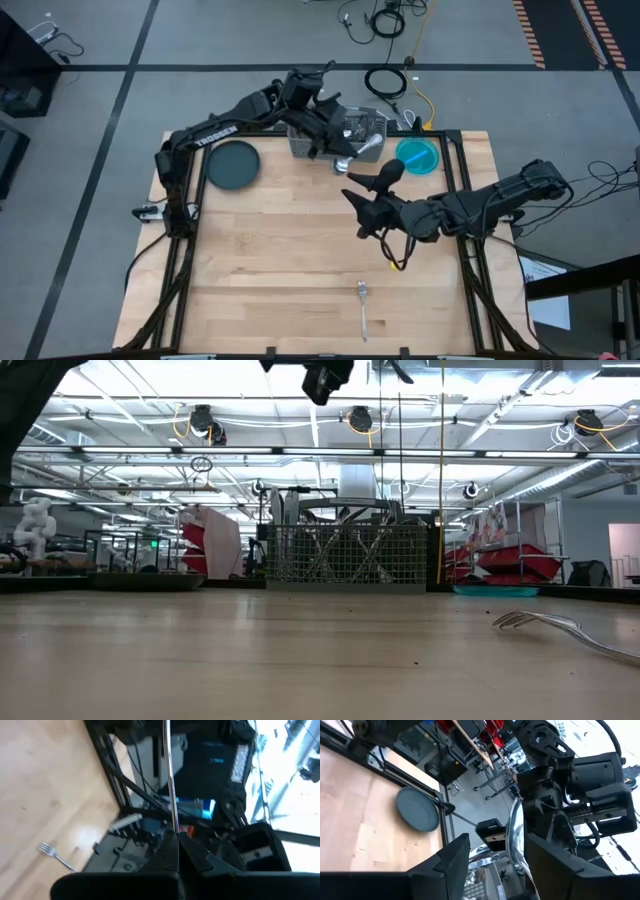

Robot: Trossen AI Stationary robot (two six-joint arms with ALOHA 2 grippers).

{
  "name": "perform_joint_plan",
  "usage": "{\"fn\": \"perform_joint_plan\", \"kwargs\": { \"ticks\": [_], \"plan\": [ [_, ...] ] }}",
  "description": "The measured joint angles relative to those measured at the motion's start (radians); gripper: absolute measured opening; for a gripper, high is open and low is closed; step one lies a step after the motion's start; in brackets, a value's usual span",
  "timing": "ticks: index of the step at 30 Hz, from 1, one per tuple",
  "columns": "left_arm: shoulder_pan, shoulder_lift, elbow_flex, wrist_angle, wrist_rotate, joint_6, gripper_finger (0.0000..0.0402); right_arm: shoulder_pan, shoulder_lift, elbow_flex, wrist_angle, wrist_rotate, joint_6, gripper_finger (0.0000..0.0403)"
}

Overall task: Sort silverware
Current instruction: Put the spoon into the silverware organizer

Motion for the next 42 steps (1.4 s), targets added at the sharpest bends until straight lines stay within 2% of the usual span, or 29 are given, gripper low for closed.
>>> {"fn": "perform_joint_plan", "kwargs": {
  "ticks": [9, 14, 18, 23, 32, 35, 40, 42],
  "plan": [
    [-0.017, 0.006, 0.0, 0.035, 0.087, -0.03, 0.0, -0.019, 0.0, 0.0, 0.001, 0.01, -0.092, 0.0179],
    [-0.018, 0.006, 0.0, 0.039, 0.119, -0.03, 0.0, -0.026, 0.0, 0.0, 0.005, 0.002, -0.107, 0.0155],
    [-0.022, 0.013, 0.0, 0.078, 0.126, -0.032, 0.0, -0.028, 0.0, 0.0, 0.005, -0.038, -0.122, 0.0134],
    [-0.041, 0.03, 0.0, 0.135, 0.157, -0.055, 0.0, -0.036, 0.0, 0.0, 0.017, -0.099, -0.14, 0.0131],
    [-0.07, 0.037, 0.0, 0.14, 0.172, -0.055, 0.0, -0.072, 0.0, 0.0, 0.03, -0.101, -0.142, 0.0126],
    [-0.068, 0.037, 0.0, 0.162, 0.172, -0.055, 0.0, -0.077, 0.0, 0.0, 0.061, -0.096, -0.133, 0.0102],
    [-0.069, 0.039, -0.001, 0.165, 0.161, -0.062, 0.0, -0.076, 0.0, 0.0, 0.073, -0.06, -0.139, 0.002],
    [-0.068, 0.039, -0.002, 0.172, 0.152, -0.047, 0.0, -0.075, 0.0, 0.0, 0.08, -0.027, -0.129, 0.0008]
  ]
}}
